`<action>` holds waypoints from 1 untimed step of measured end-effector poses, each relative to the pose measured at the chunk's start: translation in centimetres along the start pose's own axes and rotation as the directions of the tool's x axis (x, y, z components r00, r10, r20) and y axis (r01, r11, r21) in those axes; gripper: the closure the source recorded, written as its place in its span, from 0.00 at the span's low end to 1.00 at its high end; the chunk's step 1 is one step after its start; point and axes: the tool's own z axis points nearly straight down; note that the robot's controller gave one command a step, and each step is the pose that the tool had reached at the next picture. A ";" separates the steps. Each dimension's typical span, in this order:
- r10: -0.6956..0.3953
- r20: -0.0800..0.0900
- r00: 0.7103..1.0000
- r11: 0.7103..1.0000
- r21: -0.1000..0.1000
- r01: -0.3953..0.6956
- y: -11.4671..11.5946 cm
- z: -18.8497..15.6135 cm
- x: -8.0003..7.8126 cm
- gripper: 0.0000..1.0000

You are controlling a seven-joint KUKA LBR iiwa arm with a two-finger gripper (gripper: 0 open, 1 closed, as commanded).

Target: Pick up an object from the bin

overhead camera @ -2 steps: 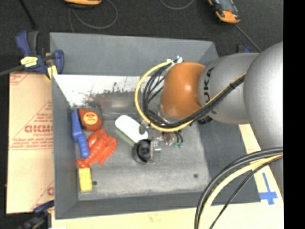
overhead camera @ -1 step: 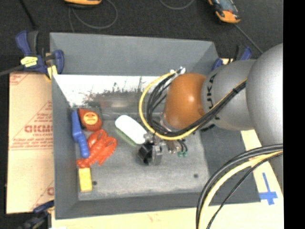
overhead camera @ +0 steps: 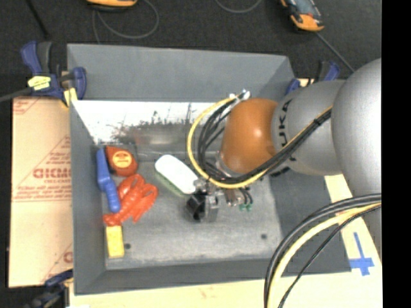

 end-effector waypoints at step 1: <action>0.013 -0.011 1.000 1.000 -0.001 -0.013 -0.2 -4.9 0.9 1.00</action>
Offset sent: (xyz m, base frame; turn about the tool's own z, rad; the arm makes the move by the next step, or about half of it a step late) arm -0.0401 0.0060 -0.0028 -0.0131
